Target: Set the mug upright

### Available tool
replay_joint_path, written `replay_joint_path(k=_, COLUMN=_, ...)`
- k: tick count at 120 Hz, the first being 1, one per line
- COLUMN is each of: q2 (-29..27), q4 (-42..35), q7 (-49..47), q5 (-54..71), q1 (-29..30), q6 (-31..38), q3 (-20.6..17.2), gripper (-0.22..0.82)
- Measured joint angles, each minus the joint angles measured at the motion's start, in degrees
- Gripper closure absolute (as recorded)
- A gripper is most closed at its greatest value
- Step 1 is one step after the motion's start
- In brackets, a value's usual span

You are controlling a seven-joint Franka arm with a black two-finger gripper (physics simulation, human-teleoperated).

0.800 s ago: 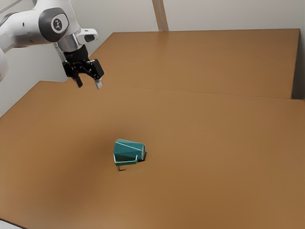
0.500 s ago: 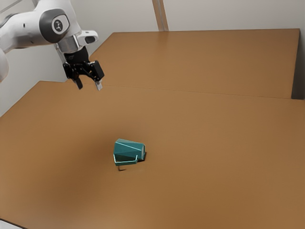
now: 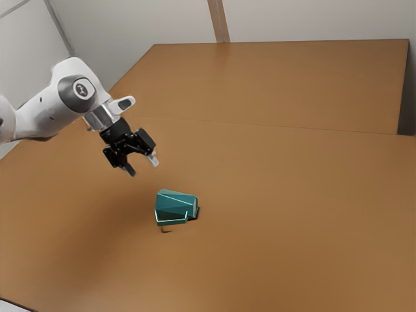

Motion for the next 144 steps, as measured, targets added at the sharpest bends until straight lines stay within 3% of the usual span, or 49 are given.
replay_joint_path(k=21, q2=-2.65, q4=-10.05, q7=3.2, q5=-6.5, q1=0.67, q6=9.53, q3=0.28, gripper=0.0)
replay_joint_path(k=42, q2=2.46, q4=-12.11, q7=9.16, q5=-18.72, q1=1.5, q6=16.52, q3=0.32, gripper=0.0)
replay_joint_path(k=86, q2=4.75, q4=-16.38, q7=20.57, q5=-33.58, q1=2.16, q6=16.8, q3=0.31, gripper=0.0)
replay_joint_path(k=105, q2=4.52, q4=-16.27, q7=23.74, q5=-34.92, q1=2.47, q6=14.96, q3=0.3, gripper=0.4)
replay_joint_path(k=114, q2=4.44, q4=-16.2, q7=24.99, q5=-35.26, q1=2.4, q6=14.06, q3=0.25, gripper=0.54)
replay_joint_path(k=127, q2=4.18, q4=-15.76, q7=26.55, q5=-35.5, q1=2.35, q6=12.9, q3=0.23, gripper=0.65)
replay_joint_path(k=144, q2=2.88, q4=-15.55, q7=28.19, q5=-35.57, q1=2.37, q6=11.13, q3=0.3, gripper=0.73)
